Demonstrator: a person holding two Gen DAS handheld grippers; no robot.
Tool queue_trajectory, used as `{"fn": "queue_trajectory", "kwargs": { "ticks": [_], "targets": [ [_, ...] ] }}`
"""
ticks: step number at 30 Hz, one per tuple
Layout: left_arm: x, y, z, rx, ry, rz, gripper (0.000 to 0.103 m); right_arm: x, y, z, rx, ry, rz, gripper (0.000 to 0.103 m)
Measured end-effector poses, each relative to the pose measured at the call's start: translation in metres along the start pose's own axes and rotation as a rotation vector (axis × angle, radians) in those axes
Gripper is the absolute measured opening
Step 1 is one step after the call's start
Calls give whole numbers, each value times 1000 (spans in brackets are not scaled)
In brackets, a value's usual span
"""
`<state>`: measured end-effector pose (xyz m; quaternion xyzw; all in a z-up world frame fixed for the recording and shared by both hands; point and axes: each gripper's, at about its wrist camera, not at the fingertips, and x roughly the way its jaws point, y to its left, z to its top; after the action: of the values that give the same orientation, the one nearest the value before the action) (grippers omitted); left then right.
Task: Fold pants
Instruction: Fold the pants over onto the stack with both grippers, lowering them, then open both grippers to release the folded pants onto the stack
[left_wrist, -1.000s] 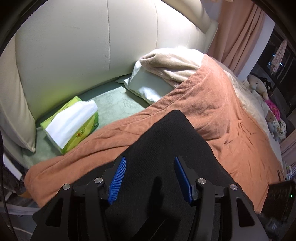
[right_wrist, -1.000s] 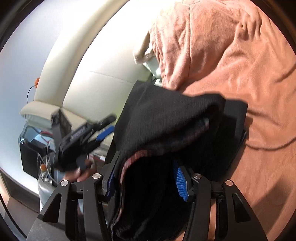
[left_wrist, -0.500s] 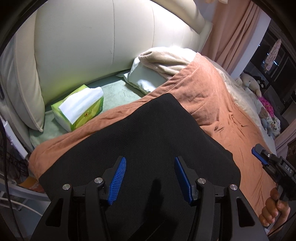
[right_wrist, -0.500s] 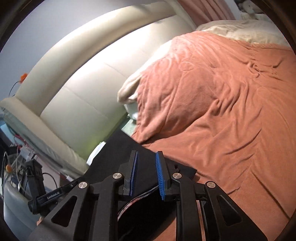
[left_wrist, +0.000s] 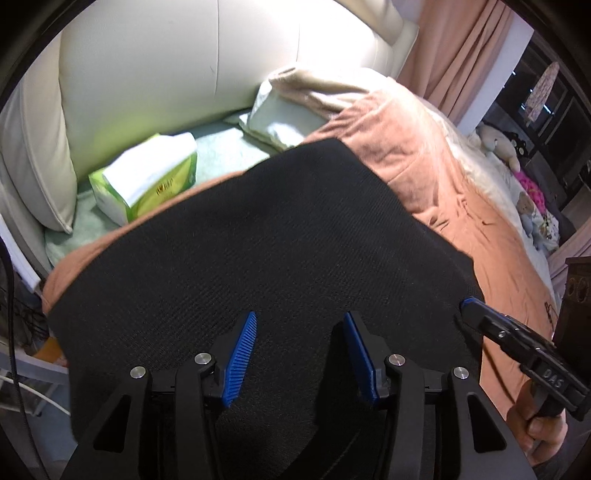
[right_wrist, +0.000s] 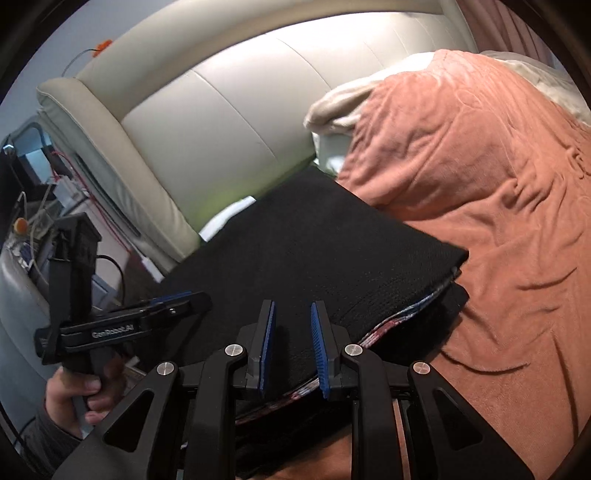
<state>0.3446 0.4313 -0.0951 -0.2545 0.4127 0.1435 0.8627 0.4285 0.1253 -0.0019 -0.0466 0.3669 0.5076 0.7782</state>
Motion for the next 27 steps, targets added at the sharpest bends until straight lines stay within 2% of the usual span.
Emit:
{"fn": "queue_trajectory", "kwargs": {
  "ticks": [2,10,13,16,17,18,19,20,21,22,27],
  "targets": [
    [5,0,-2,-3,7,0,52,14,-3,-3,-2,15,-19,14],
    [-14,-18,-11,2,3,1,52,12,1,-9,-58,53,-135,14],
    [-28,-26,-16,5,-6,-5,52,-5,3,-13,-49,67,-140,17],
    [-43,-37,-22,11,-19,0,54,-32,6,-17,-55,43,-140,18],
    [-49,-42,-24,17,-27,3,58,-42,8,-18,-57,38,-144,19],
    [-56,-47,-27,25,-36,6,64,-55,10,-19,-60,33,-147,27],
    [-61,-51,-28,31,-45,7,67,-66,13,-21,-66,23,-158,41],
    [-67,-56,-31,37,-57,6,73,-75,15,-23,-73,12,-172,49],
    [-74,-60,-33,43,-69,4,79,-88,17,-25,-83,-7,-185,61],
    [-81,-65,-35,48,-79,1,81,-103,20,-27,-90,-25,-194,70],
    [-112,-90,-46,80,-114,-7,97,-155,26,-40,-88,-61,-214,81]
  ]
}}
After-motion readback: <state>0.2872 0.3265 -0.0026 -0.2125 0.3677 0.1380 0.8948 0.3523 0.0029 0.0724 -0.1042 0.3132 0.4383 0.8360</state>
